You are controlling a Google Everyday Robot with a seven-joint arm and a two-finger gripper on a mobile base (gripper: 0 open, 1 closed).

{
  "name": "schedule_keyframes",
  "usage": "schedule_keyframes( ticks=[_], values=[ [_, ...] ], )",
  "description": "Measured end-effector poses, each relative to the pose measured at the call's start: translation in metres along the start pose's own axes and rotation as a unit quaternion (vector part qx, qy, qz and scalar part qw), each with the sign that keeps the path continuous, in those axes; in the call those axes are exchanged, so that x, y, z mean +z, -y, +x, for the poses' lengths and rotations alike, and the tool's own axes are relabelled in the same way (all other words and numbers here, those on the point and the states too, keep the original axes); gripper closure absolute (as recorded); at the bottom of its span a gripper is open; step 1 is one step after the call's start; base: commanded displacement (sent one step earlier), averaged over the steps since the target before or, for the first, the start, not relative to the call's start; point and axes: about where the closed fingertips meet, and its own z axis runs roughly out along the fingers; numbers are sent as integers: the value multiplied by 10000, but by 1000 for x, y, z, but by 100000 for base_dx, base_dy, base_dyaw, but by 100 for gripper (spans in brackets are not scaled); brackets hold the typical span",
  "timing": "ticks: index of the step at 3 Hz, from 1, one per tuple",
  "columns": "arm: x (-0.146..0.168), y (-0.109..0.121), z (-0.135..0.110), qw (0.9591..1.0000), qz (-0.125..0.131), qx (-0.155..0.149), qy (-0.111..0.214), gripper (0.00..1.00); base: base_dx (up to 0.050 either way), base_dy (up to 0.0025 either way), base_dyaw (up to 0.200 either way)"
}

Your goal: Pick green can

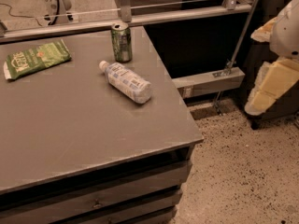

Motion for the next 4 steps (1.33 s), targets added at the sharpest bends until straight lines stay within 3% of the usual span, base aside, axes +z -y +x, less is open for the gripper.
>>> schedule_keyframes(
  ticks=[1,2,3,4],
  values=[
    [19,38,-14,9962,345,241,762,0,0,0,0],
    [32,81,-32,9851,713,342,1529,0,0,0,0],
    [41,128,-54,9661,1029,435,2327,0,0,0,0],
    [41,128,-54,9661,1029,434,2328,0,0,0,0]
  ],
)
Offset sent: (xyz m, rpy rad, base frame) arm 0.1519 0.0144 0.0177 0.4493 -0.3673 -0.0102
